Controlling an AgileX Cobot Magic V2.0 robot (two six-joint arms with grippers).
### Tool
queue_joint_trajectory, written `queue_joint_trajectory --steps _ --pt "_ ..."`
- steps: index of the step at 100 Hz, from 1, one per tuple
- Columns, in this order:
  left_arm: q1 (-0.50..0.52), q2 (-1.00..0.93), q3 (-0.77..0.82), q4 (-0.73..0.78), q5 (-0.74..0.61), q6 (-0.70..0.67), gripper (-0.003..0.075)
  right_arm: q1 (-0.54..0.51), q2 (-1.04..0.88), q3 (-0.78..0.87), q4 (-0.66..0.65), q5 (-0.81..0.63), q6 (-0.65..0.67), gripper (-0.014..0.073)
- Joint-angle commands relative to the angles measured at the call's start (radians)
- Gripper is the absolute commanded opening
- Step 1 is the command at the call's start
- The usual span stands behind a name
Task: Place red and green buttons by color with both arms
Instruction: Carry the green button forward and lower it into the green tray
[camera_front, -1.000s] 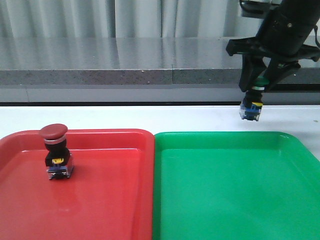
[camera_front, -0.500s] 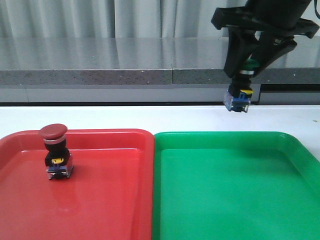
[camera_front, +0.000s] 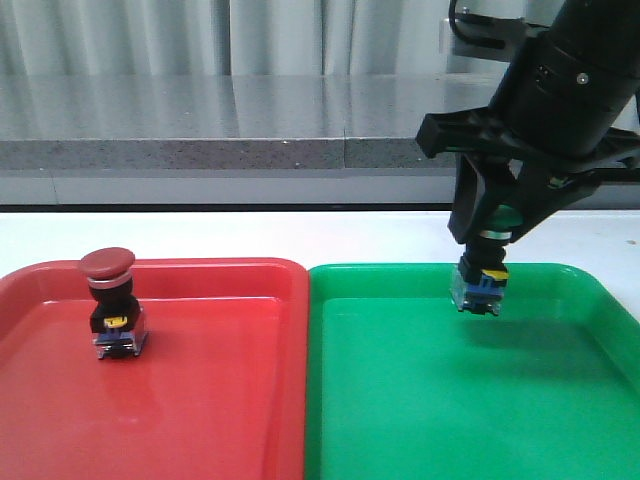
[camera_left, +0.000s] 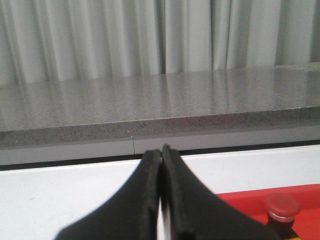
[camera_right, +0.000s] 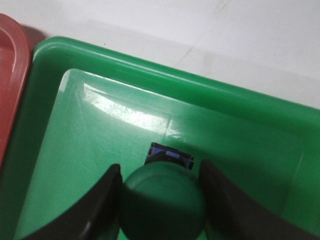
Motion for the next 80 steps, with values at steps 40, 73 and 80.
queue_joint_trajectory --steps 40,73,80 --pt "0.003 -0.031 0.041 -0.001 -0.073 -0.011 -0.0019 0.001 0.037 -0.017 -0.002 -0.058 0.008 0.0203" --pt "0.003 -0.031 0.041 -0.001 -0.073 -0.011 -0.0019 0.002 0.037 -0.017 -0.002 -0.046 0.008 0.0244" --pt "0.003 -0.031 0.041 -0.001 -0.073 -0.011 -0.0019 0.002 0.037 -0.017 -0.001 -0.046 0.008 0.0301"
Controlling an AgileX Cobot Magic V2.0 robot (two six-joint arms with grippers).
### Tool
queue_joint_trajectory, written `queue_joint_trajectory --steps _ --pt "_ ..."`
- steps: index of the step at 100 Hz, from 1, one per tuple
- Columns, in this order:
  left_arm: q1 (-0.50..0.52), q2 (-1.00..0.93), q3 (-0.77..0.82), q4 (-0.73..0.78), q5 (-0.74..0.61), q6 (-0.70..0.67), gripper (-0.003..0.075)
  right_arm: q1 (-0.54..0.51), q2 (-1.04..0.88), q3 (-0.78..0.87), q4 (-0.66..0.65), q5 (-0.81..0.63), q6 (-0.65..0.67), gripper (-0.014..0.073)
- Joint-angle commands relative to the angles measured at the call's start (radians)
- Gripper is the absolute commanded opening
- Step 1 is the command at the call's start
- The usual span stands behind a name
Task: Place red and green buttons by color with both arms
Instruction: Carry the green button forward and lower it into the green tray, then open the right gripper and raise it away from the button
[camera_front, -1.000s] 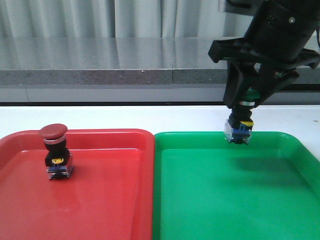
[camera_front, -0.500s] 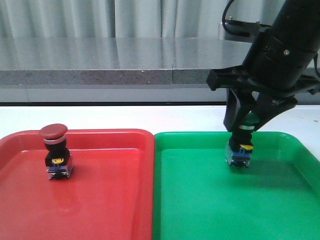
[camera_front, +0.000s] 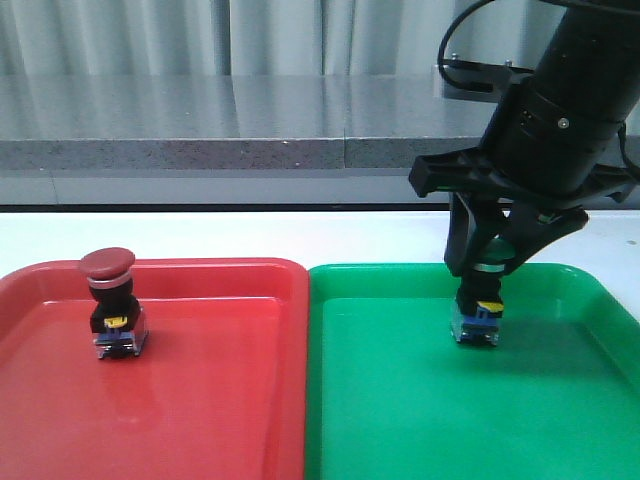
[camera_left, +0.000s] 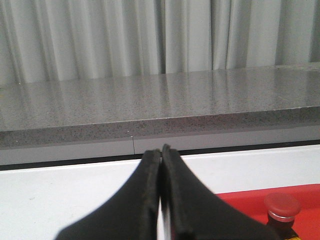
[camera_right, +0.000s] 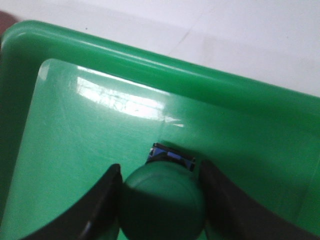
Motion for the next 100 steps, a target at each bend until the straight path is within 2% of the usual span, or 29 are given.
queue_joint_trajectory --steps 1,18,32,74,100 --pt "0.003 -0.031 0.041 -0.001 -0.073 -0.011 -0.0019 0.000 -0.034 -0.022 -0.001 -0.018 0.002 0.0307" --pt "0.003 -0.031 0.041 -0.001 -0.073 -0.011 -0.0019 0.000 -0.034 -0.022 0.044 -0.018 0.002 0.0449" --pt "0.003 -0.031 0.041 -0.001 -0.073 -0.011 -0.0019 0.000 -0.034 -0.022 0.044 -0.020 0.002 0.0510" --pt "0.003 -0.031 0.041 -0.001 -0.073 -0.011 -0.0019 -0.004 -0.141 -0.023 0.029 -0.062 0.002 0.0514" --pt "0.003 -0.031 0.041 -0.001 -0.073 -0.011 -0.0019 -0.008 -0.290 -0.023 -0.063 -0.111 0.002 0.0507"
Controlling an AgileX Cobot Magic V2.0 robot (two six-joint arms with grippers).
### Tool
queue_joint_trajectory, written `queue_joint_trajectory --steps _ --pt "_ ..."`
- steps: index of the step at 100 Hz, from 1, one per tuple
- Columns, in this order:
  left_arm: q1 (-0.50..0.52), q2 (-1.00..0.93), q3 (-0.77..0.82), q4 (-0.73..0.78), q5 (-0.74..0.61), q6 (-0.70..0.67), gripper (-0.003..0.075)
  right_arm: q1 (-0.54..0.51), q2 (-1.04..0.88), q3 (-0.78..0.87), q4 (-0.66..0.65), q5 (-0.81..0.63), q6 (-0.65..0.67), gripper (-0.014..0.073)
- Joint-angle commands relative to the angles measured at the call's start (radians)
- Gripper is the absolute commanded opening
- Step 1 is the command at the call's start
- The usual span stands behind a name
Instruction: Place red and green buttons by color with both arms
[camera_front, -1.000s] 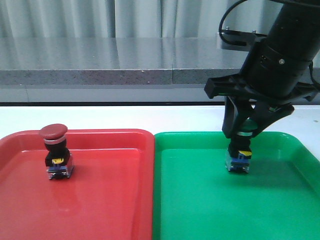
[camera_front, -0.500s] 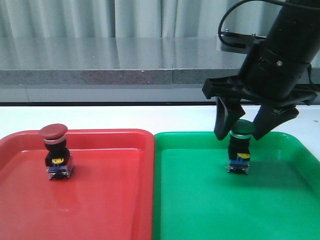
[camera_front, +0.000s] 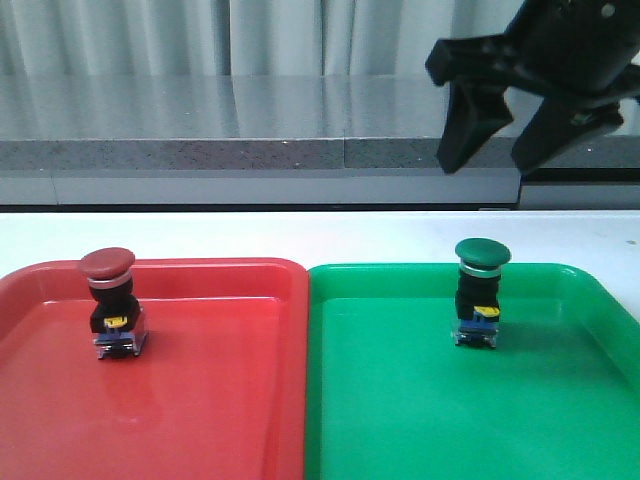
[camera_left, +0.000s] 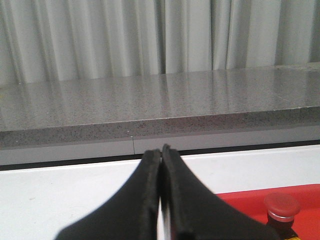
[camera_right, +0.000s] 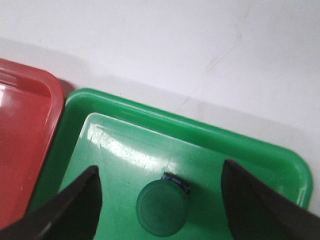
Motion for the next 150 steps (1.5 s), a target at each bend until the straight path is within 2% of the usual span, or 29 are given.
queue_joint_trajectory --steps 1,23,74,98,124,134,150 --pt "0.003 -0.031 0.041 -0.001 -0.073 -0.011 -0.0019 -0.011 -0.095 -0.023 -0.035 -0.066 0.000 0.0507" --pt "0.003 -0.031 0.041 -0.001 -0.073 -0.011 -0.0019 -0.068 -0.241 0.033 -0.072 -0.130 0.000 0.0507" --pt "0.003 -0.031 0.041 -0.001 -0.073 -0.011 -0.0019 -0.189 -0.665 0.405 -0.087 -0.373 -0.002 0.0507" --pt "0.003 -0.031 0.041 -0.001 -0.073 -0.011 -0.0019 -0.190 -0.893 0.558 -0.105 -0.385 -0.002 0.0507" --pt "0.003 -0.031 0.041 -0.001 -0.073 -0.011 -0.0019 -0.190 -1.043 0.610 -0.106 -0.374 -0.002 0.0505" --pt "0.003 -0.031 0.041 -0.001 -0.073 -0.011 -0.0019 -0.190 -1.045 0.610 -0.106 -0.374 -0.002 0.0449" --pt "0.003 -0.031 0.041 -0.001 -0.073 -0.011 -0.0019 -0.190 -1.045 0.610 -0.106 -0.373 -0.002 0.0217"
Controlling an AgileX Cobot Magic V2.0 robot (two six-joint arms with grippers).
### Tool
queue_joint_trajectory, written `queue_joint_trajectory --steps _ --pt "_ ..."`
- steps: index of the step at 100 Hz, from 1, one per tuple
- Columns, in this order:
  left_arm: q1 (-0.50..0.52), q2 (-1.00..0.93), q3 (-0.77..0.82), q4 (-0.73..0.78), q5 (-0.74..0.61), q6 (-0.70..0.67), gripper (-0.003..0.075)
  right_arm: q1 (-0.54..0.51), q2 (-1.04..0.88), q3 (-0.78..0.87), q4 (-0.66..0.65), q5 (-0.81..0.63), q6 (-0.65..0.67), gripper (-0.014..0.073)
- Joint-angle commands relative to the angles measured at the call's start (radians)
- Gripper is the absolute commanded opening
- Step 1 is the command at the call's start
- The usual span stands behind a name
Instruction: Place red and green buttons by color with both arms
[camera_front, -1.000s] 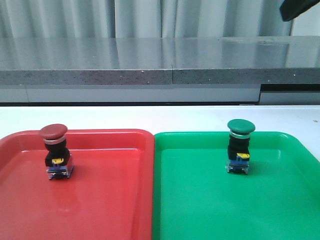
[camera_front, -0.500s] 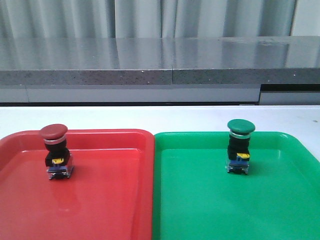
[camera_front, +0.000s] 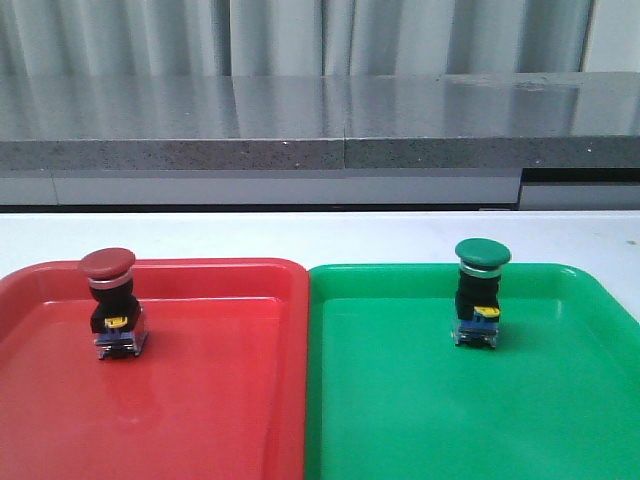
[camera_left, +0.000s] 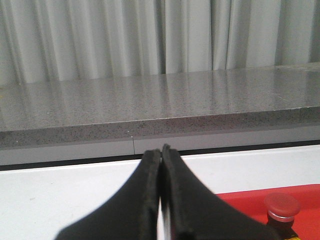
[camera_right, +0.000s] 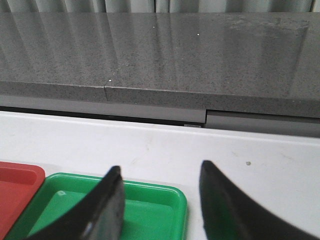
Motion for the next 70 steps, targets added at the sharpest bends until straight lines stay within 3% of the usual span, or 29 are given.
queue_joint_trajectory --steps 1,23,70 --pt "0.003 -0.031 0.041 -0.001 -0.073 -0.011 -0.0019 -0.004 0.001 -0.026 -0.009 -0.076 -0.002 0.0194" --pt "0.003 -0.031 0.041 -0.001 -0.073 -0.011 -0.0019 -0.004 0.001 -0.026 -0.009 -0.076 -0.002 -0.0113" --pt "0.003 -0.031 0.041 -0.001 -0.073 -0.011 -0.0019 -0.004 0.001 -0.026 -0.009 -0.076 -0.002 -0.0110"
